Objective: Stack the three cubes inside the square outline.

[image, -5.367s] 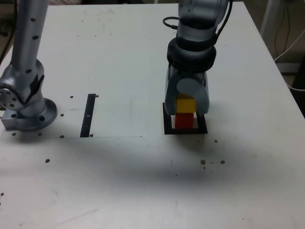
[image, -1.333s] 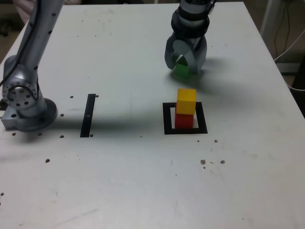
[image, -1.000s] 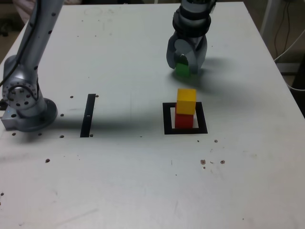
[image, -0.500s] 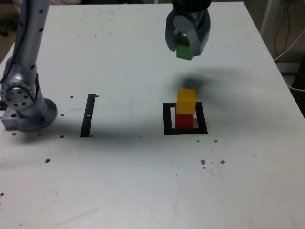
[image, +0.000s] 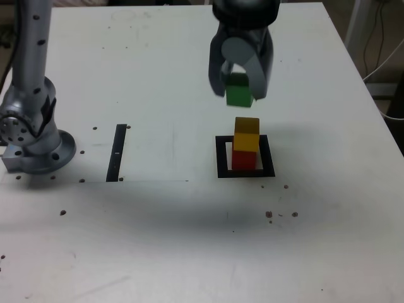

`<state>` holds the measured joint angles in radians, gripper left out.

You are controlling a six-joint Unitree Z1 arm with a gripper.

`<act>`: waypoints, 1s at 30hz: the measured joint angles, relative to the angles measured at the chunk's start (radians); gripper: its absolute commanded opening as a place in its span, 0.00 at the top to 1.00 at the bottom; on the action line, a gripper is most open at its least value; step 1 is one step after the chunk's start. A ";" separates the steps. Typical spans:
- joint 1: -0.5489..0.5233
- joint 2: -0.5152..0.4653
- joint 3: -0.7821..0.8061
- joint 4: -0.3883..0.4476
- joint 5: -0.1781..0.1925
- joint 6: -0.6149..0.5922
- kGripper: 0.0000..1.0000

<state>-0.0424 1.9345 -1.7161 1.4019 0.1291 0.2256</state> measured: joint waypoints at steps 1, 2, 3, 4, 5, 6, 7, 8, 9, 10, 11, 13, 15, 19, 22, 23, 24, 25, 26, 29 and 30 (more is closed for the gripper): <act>-0.009 -0.002 0.004 0.000 -0.001 -0.019 0.74; -0.015 -0.003 0.006 0.000 -0.003 -0.037 0.74; -0.018 -0.003 0.007 0.000 -0.005 -0.055 0.74; -0.022 -0.003 0.008 0.000 -0.008 -0.072 0.74; -0.027 -0.003 0.009 0.000 -0.010 -0.086 0.74; -0.033 -0.003 0.009 0.000 -0.011 -0.096 0.74; -0.039 -0.003 0.009 0.000 -0.011 -0.104 0.74; -0.042 -0.003 0.009 0.000 -0.011 -0.108 0.74; -0.043 -0.003 0.009 0.000 -0.011 -0.112 0.74; -0.043 -0.003 0.009 0.000 -0.011 -0.117 0.74; -0.043 -0.003 0.009 0.000 -0.011 -0.122 0.74; -0.043 -0.003 0.012 -0.003 -0.008 -0.136 0.74; -0.047 -0.003 0.030 -0.013 0.001 -0.161 0.74; -0.057 -0.003 0.077 -0.040 0.020 -0.200 0.74; -0.059 -0.003 0.083 -0.043 0.022 -0.202 0.74; -0.060 -0.004 0.083 -0.043 0.022 -0.202 0.74; -0.061 -0.004 0.083 -0.043 0.022 -0.203 0.74; -0.063 -0.004 0.083 -0.043 0.022 -0.204 0.74; -0.066 -0.004 0.083 -0.043 0.022 -0.205 0.74; -0.069 -0.004 0.082 -0.043 0.020 -0.207 0.74; -0.069 -0.004 0.081 -0.043 0.019 -0.207 0.74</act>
<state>-0.1116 1.9308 -1.6350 1.3588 0.1485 0.0186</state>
